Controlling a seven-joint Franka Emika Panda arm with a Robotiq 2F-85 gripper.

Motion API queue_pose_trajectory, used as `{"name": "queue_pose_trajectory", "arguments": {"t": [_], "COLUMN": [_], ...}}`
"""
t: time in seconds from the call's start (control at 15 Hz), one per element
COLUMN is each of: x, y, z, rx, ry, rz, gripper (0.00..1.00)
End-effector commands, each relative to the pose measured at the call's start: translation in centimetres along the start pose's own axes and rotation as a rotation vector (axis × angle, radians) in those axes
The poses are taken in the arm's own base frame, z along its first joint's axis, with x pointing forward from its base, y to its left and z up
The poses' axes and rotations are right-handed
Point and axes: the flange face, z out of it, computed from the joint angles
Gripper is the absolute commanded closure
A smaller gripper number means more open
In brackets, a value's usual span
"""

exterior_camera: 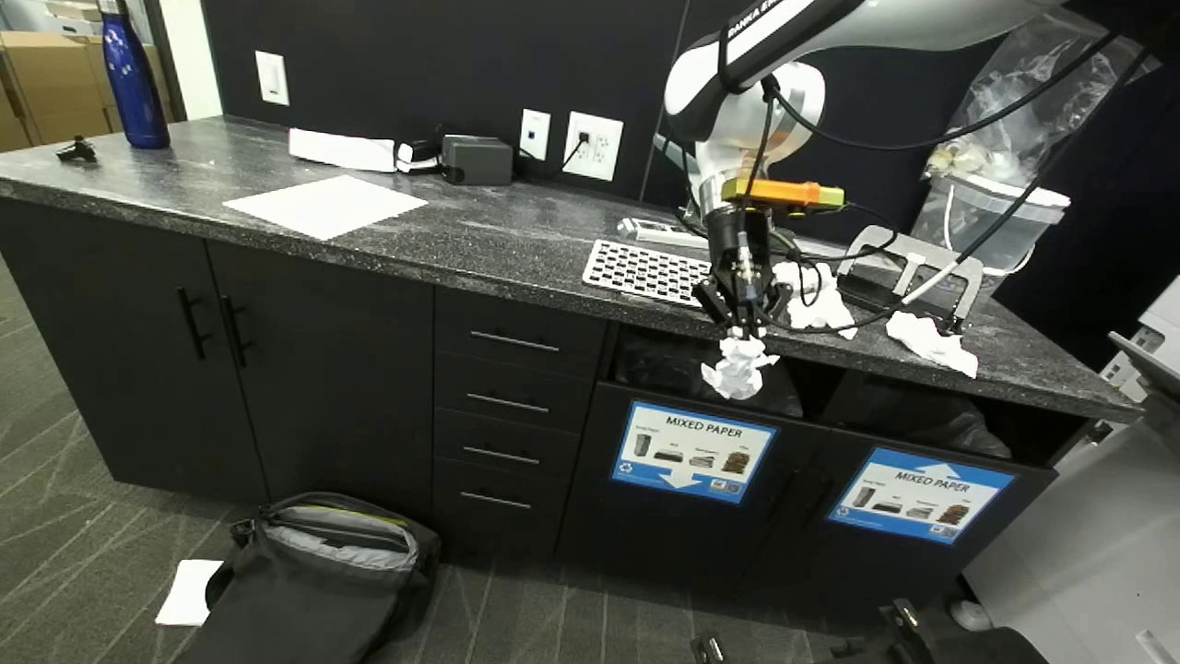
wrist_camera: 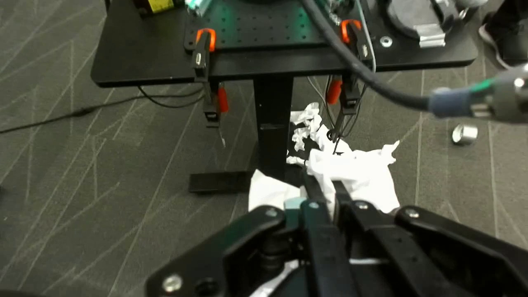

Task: Pick up the papers from the counter and throw them in the bin

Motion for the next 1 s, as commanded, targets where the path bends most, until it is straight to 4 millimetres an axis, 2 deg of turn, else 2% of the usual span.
{"name": "queue_pose_trajectory", "arguments": {"t": [0.0,0.27,0.53,0.73,0.93], "x": [-2.3,-2.9,-3.0,-1.7,-0.8], "y": [0.4,0.3,-0.1,0.3,0.6], "z": [1.7,4.8,11.3,13.2,14.1], "rx": [0.022,0.077,0.114,0.129,0.131], "ry": [0.184,0.369,0.476,0.621,0.789], "rz": [0.025,0.08,0.163,0.222,0.23], "gripper": [0.92,0.92,0.92,0.92,0.92]}}
